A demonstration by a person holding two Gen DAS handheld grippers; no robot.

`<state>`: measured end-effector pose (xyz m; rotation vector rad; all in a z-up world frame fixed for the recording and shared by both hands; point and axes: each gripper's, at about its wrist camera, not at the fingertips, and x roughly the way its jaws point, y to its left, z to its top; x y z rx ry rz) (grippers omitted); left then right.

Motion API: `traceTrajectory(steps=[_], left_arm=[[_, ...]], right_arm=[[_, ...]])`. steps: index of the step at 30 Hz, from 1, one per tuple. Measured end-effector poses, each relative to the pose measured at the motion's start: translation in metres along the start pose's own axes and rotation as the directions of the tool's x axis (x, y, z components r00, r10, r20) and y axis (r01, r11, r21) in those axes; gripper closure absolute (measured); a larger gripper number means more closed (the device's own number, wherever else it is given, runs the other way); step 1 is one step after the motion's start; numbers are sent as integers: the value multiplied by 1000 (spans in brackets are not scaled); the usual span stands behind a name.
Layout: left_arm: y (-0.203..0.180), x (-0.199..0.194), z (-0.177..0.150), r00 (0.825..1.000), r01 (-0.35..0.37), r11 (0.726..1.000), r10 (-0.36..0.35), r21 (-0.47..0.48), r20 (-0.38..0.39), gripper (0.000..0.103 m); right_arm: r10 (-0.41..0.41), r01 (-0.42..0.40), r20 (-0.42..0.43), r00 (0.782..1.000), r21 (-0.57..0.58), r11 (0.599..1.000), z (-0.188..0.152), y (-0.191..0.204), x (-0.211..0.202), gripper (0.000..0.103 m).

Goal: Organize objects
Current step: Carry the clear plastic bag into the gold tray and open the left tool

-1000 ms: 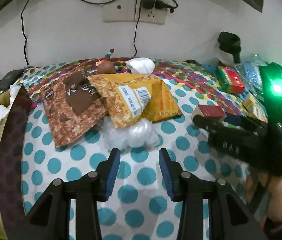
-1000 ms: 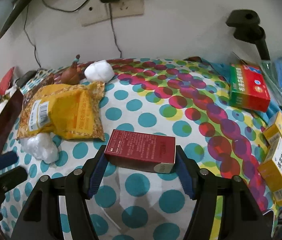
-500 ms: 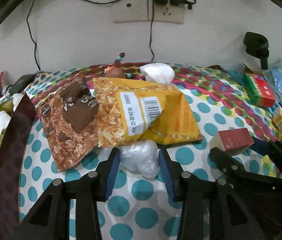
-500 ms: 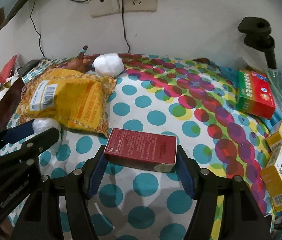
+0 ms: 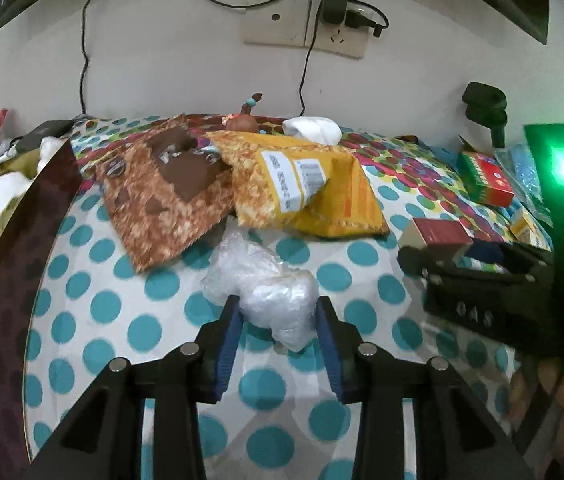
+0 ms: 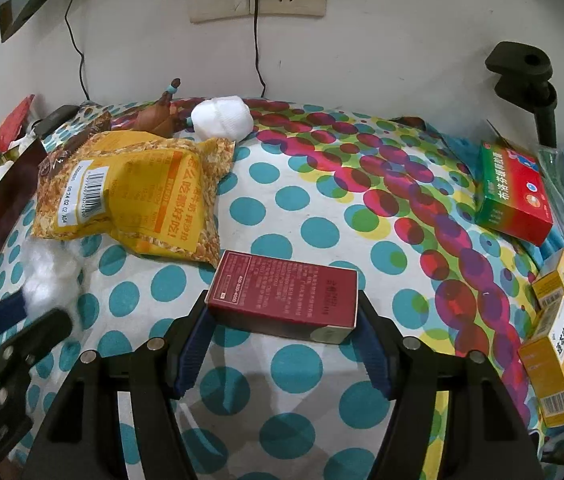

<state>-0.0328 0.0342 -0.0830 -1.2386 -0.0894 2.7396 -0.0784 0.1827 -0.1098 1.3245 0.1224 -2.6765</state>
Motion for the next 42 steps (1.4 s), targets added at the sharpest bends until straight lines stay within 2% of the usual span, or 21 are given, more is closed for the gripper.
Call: traceTrajectory(steps=[7, 18, 28, 38, 42], left_arm=[[-2, -17, -18, 1000, -19, 999, 19, 46, 13, 65], [4, -39, -28, 1000, -19, 999, 18, 50, 8, 65], [24, -73, -24, 997, -39, 999, 37, 26, 66, 65], [58, -110, -8, 985, -106, 994, 108, -26, 133, 65], [79, -123, -2, 975, -145, 988, 153, -59, 158, 65]], right_arm=[[2, -2, 0, 1000, 0, 1000, 0, 0, 0, 38], [-2, 2, 0, 1000, -3, 1000, 0, 0, 0, 40], [-6, 6, 2, 1000, -5, 1000, 1, 0, 0, 41], [-7, 7, 1, 1000, -7, 1000, 2, 0, -1, 41], [-10, 10, 2, 1000, -10, 1000, 2, 0, -1, 41]])
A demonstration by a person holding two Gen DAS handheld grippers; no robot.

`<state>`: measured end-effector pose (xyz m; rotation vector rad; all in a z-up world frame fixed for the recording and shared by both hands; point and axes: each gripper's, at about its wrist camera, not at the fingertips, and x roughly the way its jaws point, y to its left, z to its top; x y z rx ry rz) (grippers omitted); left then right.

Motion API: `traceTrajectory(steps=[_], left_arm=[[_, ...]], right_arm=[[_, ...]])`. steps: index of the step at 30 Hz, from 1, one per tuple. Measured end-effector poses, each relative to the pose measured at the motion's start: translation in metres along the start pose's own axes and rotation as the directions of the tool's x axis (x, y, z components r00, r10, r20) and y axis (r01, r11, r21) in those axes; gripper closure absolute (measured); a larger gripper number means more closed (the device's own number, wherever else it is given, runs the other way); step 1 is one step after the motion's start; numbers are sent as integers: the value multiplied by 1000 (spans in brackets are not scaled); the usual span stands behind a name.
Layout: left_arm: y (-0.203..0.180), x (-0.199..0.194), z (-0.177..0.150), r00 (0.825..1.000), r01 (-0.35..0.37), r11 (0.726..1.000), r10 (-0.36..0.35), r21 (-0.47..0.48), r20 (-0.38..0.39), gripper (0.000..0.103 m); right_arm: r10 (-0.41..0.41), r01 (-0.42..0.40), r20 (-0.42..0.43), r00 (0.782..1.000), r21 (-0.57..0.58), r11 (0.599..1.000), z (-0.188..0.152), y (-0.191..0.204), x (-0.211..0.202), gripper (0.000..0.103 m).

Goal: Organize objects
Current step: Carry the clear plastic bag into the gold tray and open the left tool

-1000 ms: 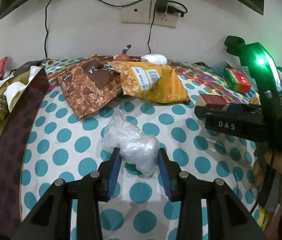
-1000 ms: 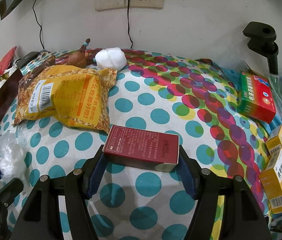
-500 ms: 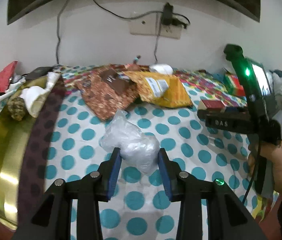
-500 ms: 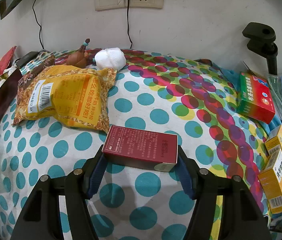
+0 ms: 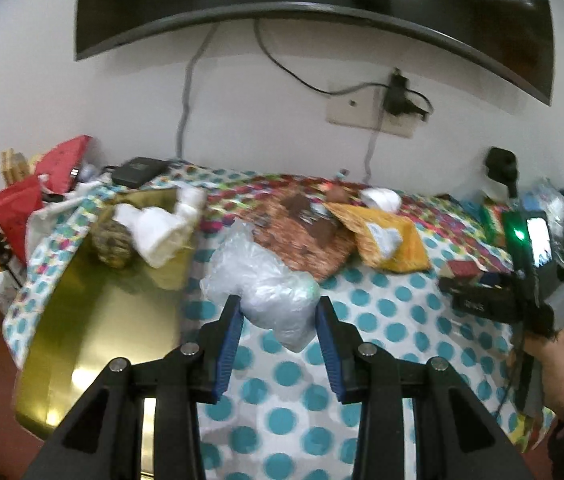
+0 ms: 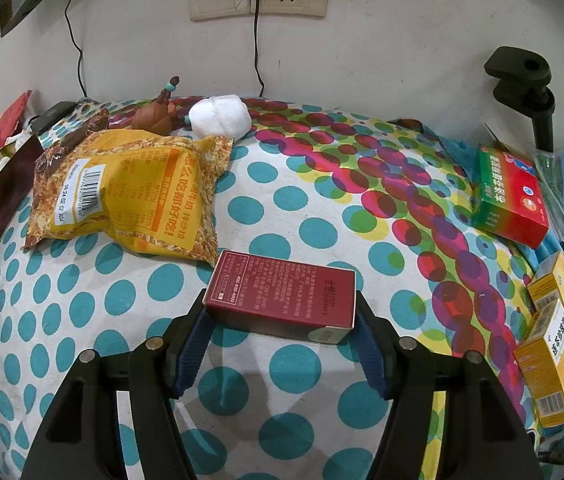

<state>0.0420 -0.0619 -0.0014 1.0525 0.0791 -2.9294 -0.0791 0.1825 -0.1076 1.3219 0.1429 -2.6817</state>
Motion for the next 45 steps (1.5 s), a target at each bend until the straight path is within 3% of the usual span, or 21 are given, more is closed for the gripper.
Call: traceTrajectory(steps=[6, 9, 15, 19, 23, 37, 45], left_arm=[[36, -10, 10, 997, -75, 997, 75, -28, 26, 65], [57, -13, 15, 997, -74, 995, 76, -67, 24, 65], [93, -9, 16, 997, -75, 990, 73, -119, -19, 65], [108, 0, 17, 994, -104, 990, 99, -100, -54, 65], [123, 16, 23, 992, -85, 989, 72, -123, -103, 65], [132, 85, 34, 966, -68, 991, 36, -118, -255, 65], [131, 100, 36, 961, -75, 989, 38, -126, -274, 65]], right_arm=[[0, 0, 0, 1000, 0, 1000, 0, 1, -1, 41], [0, 0, 0, 1000, -1, 1000, 0, 0, 0, 41], [-1, 1, 0, 1000, -2, 1000, 0, 0, 0, 39], [-2, 2, 0, 1000, -3, 1000, 0, 0, 0, 38], [-2, 2, 0, 1000, -4, 1000, 0, 0, 0, 38], [-1, 1, -1, 1000, -4, 1000, 1, -1, 0, 37], [-2, 2, -1, 1000, -2, 1000, 0, -2, 1, 36]])
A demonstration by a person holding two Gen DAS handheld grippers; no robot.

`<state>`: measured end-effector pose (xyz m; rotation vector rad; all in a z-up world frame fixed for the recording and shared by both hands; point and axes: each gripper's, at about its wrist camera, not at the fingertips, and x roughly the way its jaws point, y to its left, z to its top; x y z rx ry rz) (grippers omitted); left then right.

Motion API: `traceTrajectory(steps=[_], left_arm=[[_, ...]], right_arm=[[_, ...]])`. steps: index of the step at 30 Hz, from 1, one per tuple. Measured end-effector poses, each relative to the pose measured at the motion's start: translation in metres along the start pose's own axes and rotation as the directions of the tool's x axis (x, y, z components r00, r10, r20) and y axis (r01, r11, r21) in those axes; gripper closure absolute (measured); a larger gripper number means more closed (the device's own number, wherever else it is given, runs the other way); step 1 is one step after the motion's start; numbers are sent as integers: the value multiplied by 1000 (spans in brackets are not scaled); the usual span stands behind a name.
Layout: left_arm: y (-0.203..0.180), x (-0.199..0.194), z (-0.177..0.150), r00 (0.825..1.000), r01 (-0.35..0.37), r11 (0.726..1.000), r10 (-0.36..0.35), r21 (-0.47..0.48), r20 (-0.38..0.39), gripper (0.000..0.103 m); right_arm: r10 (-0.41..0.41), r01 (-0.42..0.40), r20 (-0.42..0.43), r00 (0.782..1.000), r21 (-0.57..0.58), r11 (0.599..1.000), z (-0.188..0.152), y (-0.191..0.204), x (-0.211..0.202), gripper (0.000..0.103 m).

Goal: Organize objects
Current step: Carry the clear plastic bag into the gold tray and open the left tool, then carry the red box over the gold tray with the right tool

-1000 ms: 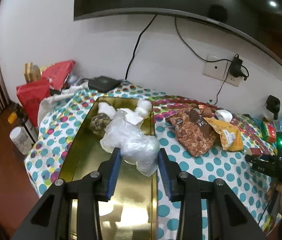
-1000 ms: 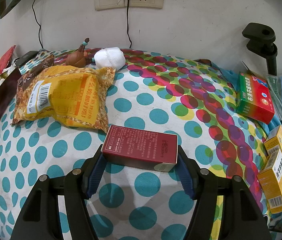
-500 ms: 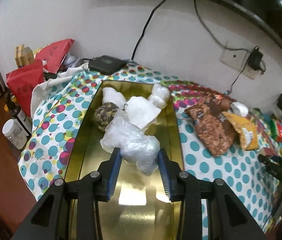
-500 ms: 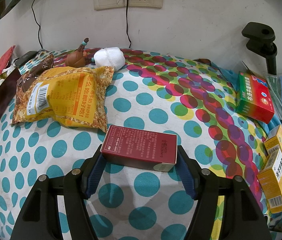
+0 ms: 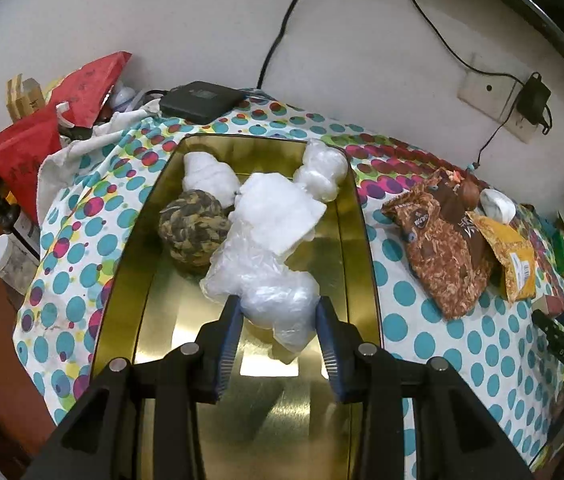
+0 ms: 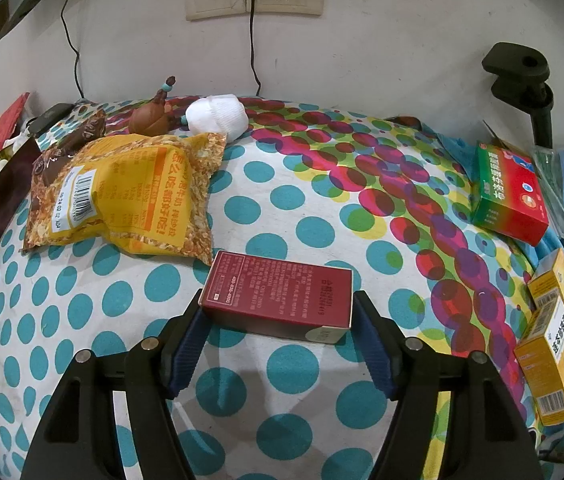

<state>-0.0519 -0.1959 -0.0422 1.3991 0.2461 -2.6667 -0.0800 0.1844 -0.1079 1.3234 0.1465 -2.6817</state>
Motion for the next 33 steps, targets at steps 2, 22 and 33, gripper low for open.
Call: traceTrajectory(steps=[2, 22, 33], left_arm=[[-3, 4, 2, 1000, -18, 1000, 18, 19, -10, 65], [-11, -6, -1, 998, -57, 997, 58, 47, -20, 60], [-50, -75, -41, 995, 5, 998, -12, 67, 97, 60]], right_arm=[[-1, 1, 0, 1000, 1, 1000, 0, 0, 0, 36], [-4, 4, -2, 1000, 3, 1000, 2, 1, 1, 33], [-6, 6, -3, 1000, 3, 1000, 3, 0, 0, 33]])
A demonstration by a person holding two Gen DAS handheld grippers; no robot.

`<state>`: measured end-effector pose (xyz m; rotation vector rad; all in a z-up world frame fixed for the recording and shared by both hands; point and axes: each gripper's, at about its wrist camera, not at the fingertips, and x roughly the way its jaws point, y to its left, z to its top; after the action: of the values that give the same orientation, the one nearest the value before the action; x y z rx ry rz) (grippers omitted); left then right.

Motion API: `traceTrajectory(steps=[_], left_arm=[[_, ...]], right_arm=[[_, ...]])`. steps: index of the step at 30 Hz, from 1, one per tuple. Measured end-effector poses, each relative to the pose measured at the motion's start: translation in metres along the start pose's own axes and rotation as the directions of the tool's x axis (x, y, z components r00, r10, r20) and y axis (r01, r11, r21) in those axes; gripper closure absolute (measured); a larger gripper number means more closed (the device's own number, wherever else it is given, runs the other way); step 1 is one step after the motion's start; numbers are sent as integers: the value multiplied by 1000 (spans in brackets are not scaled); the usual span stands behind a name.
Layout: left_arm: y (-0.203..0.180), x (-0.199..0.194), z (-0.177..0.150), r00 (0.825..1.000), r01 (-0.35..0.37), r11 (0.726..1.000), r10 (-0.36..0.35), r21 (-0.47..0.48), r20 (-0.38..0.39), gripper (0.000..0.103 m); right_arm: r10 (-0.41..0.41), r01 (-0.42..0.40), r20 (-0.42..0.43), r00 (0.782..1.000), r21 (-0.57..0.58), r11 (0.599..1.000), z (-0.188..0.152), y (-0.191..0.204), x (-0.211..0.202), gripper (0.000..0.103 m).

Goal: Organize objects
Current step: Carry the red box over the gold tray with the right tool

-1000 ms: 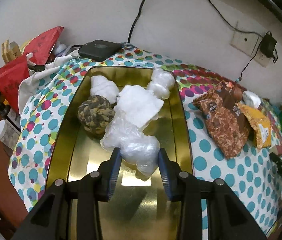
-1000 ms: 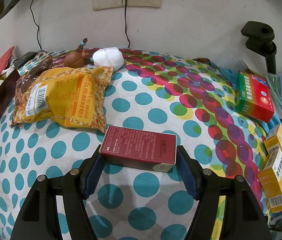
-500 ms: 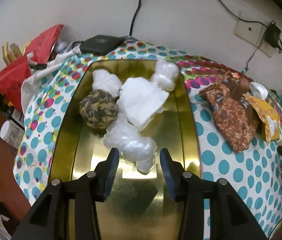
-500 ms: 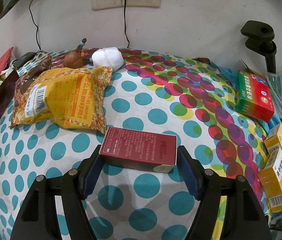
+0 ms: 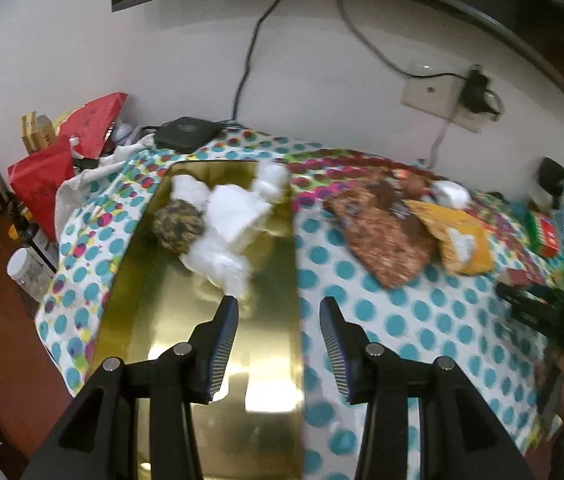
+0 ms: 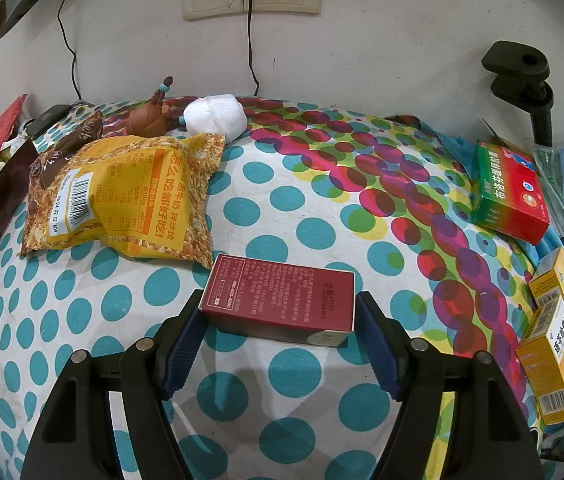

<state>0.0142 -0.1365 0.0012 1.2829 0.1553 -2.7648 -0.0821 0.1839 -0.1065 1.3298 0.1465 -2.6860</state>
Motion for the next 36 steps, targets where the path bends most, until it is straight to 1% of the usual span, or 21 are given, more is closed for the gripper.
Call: traceTrajectory(steps=[3, 4, 9, 16, 20, 24, 28, 32, 33, 34, 36], left_arm=[[-16, -10, -15, 1000, 21, 1000, -21, 22, -6, 60], [-20, -13, -20, 1000, 24, 999, -24, 28, -5, 60], [-36, -28, -39, 1000, 25, 998, -26, 66, 15, 60], [-45, -36, -66, 999, 46, 997, -47, 61, 13, 60], [-53, -40, -85, 999, 44, 996, -46, 76, 20, 60], [-68, -39, -102, 997, 76, 990, -76, 115, -4, 60], [-83, -39, -119, 991, 131, 982, -127, 138, -35, 60], [-95, -41, -133, 983, 180, 972, -173, 153, -57, 60], [-97, -42, -135, 981, 193, 970, -186, 150, -62, 60], [-99, -43, -139, 974, 222, 964, -214, 149, -73, 60], [-104, -47, -146, 970, 240, 956, -230, 167, -77, 60]], right_arm=[[4, -4, 3, 1000, -2, 1000, 0, 1, -1, 41], [4, -4, 5, 1000, -11, 1000, -1, 3, -1, 41], [2, -2, 5, 1000, -9, 1000, -1, 6, -1, 41], [-1, 2, 7, 1000, -12, 1000, -2, 6, 0, 42], [-2, 2, 7, 1000, -11, 1000, -3, 6, 0, 42], [-11, 11, 9, 1000, -16, 1000, -4, 7, 0, 42], [-18, 18, 11, 1000, -20, 1000, -5, 8, 0, 42], [-26, 27, 15, 1000, -25, 999, -5, 9, 0, 42], [-28, 28, 20, 999, -29, 999, -5, 10, -1, 42], [-26, 27, 25, 999, -34, 999, -6, 10, -2, 42], [-30, 32, 40, 999, -34, 999, -5, 11, -4, 42]])
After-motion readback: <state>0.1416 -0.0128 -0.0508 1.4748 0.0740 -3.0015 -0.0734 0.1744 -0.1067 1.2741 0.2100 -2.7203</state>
